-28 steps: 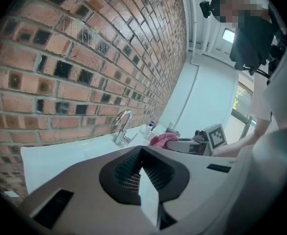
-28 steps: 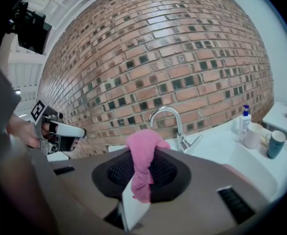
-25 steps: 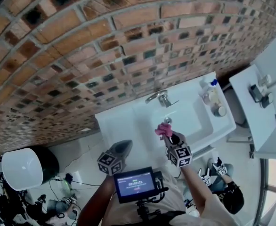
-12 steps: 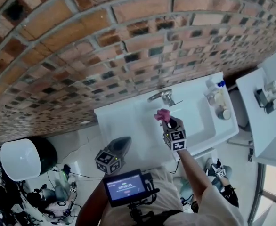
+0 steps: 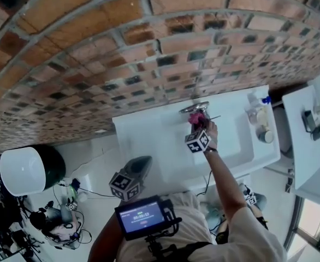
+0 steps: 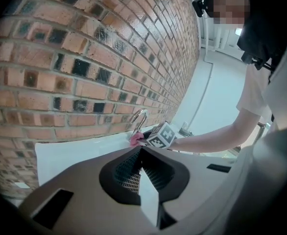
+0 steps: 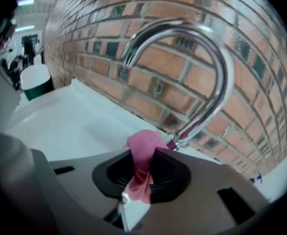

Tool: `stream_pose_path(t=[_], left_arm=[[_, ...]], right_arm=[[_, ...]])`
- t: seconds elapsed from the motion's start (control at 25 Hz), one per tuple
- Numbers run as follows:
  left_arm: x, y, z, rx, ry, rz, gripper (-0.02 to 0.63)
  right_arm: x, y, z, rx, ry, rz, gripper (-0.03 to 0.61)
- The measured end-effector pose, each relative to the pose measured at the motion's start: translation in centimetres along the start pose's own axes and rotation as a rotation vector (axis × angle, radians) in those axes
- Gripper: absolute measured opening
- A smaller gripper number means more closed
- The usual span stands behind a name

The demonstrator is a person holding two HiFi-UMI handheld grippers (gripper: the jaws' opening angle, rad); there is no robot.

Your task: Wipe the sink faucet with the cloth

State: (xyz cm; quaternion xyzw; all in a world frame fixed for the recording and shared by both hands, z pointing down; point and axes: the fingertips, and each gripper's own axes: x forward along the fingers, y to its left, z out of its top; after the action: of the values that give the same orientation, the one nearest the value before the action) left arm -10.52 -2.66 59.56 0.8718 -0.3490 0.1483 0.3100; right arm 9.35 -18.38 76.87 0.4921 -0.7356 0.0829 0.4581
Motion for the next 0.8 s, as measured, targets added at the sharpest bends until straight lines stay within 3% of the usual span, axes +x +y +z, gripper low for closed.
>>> stream_pose_path(t=[0.16, 0.44, 0.64, 0.8], left_arm=[[-0.8, 0.6, -0.3, -0.015, -0.005, 0.029, -0.006], [-1.4, 1.0, -0.5, -0.021, -0.017, 0.042, -0.006], [-1.4, 0.8, -0.5, -0.025, -0.030, 0.035, -0.006], [-1.6, 0.7, -0.8, -0.024, -0.030, 0.039, -0.006]], right_arm=[[2.5, 0.6, -1.1, -0.174, 0.130, -0.006, 0.083], [4.1, 0.0, -1.9, -0.205, 0.234, -0.037, 0.083], [5.2, 0.7, -2.7, -0.405, 0.302, -0.065, 0.083], [6.3, 0.9, -3.3, -0.504, 0.364, -0.064, 0.083]])
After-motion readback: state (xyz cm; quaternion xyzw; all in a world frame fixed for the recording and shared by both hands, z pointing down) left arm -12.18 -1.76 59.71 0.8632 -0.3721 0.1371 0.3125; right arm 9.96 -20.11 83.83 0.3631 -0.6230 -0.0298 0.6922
